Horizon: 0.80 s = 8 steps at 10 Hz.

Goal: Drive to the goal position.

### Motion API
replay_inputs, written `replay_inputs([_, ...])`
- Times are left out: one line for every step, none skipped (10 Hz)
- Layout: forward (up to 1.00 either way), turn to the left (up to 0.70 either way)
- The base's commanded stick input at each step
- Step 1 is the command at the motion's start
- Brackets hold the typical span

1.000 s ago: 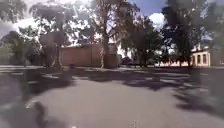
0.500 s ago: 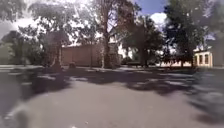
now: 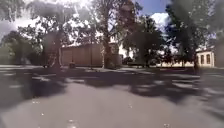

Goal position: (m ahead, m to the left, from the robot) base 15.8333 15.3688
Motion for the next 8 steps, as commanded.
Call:
replay_inputs([0.85,0.0])
replay_inputs([0.85,0.0])
replay_inputs([0.85,0.0])
replay_inputs([0.85,0.0])
replay_inputs([0.85,0.0])
replay_inputs([0.85,0.0])
replay_inputs([0.85,0.0])
replay_inputs([0.85,0.0])
